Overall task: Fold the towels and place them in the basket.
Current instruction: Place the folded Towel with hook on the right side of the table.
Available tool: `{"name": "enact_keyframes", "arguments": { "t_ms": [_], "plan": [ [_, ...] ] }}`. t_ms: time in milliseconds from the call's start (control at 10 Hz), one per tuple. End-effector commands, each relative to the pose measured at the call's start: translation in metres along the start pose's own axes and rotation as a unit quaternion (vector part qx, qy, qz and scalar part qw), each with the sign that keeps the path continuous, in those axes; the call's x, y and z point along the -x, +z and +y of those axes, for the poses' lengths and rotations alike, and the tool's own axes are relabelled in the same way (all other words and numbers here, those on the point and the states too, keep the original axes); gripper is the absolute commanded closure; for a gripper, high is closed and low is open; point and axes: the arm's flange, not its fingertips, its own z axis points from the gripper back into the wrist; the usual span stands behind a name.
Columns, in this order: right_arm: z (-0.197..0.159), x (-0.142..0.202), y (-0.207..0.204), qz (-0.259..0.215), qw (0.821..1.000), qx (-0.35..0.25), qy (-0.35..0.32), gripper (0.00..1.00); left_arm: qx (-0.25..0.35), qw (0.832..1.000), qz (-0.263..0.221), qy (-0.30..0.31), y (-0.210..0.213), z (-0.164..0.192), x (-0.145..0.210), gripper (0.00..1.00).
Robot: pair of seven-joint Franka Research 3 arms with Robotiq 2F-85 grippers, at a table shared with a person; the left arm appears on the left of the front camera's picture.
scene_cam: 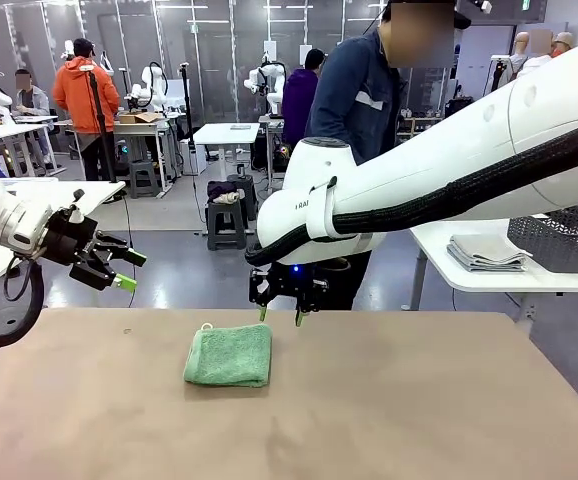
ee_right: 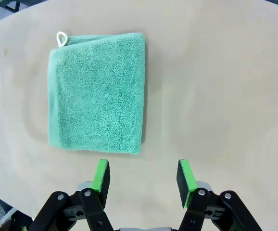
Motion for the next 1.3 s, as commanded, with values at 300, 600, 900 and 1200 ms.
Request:
{"name": "enact_keyframes", "arguments": {
  "t_ms": [300, 600, 900, 1200],
  "plan": [
    [0.001, 0.001, 0.001, -0.005, 1.0, 0.003, -0.007, 0.29, 0.002, 1.0, -0.002, -0.003, 0.0, -0.001, -0.002, 0.0],
    [-0.015, -0.009, -0.027, -0.019, 1.0, -0.019, -0.006, 0.29, 0.002, 1.0, -0.002, -0.003, 0.0, -0.001, -0.002, 0.0],
    [-0.029, -0.016, -0.06, -0.019, 0.999, -0.036, -0.017, 0.29, 0.002, 1.0, -0.002, -0.003, 0.0, -0.001, -0.002, 0.0],
    [-0.028, -0.017, -0.089, 0.012, 0.999, -0.048, -0.019, 0.29, 0.002, 1.0, -0.002, -0.003, 0.0, -0.001, -0.002, 0.0]
  ]
}}
